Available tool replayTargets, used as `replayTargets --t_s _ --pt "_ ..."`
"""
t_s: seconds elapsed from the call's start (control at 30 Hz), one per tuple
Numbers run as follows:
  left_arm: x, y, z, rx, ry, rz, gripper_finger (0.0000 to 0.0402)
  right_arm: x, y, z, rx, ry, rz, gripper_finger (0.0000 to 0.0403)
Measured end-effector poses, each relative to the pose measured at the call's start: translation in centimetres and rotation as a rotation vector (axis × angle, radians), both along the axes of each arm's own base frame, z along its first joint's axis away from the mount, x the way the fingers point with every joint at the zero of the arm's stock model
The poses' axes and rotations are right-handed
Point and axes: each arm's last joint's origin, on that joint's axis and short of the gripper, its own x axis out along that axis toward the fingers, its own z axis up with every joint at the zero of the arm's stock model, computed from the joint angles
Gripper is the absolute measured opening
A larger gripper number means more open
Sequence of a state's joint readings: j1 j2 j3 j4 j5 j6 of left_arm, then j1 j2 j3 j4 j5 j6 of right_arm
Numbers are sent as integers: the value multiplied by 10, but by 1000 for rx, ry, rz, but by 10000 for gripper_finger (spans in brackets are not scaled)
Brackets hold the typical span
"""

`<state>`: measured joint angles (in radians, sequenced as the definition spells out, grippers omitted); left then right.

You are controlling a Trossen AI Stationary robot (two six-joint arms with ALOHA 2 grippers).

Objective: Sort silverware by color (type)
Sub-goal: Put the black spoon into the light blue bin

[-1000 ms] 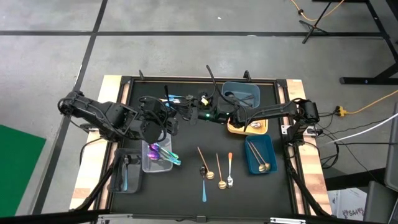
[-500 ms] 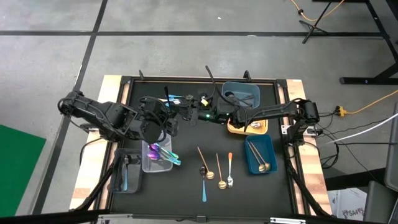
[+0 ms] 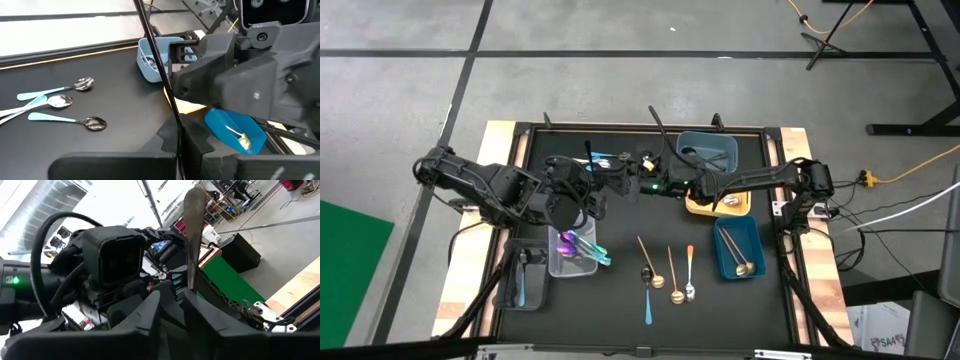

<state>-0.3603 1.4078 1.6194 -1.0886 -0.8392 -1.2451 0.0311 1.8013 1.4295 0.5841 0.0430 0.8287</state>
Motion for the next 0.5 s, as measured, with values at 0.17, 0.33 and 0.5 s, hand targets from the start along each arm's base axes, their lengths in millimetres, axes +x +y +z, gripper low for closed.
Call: replayTargets --t_s 0.17,0.33,0.5 --pt "0 -1 -1 -19 11 -18 0 0 -5 -1 -43 11 51 100" --pt "0 -1 -1 -48 24 -44 0 0 -8 -1 -83 15 110 96" --pt "0 -3 -2 -87 37 -78 0 1 -9 -4 -107 46 122 95"
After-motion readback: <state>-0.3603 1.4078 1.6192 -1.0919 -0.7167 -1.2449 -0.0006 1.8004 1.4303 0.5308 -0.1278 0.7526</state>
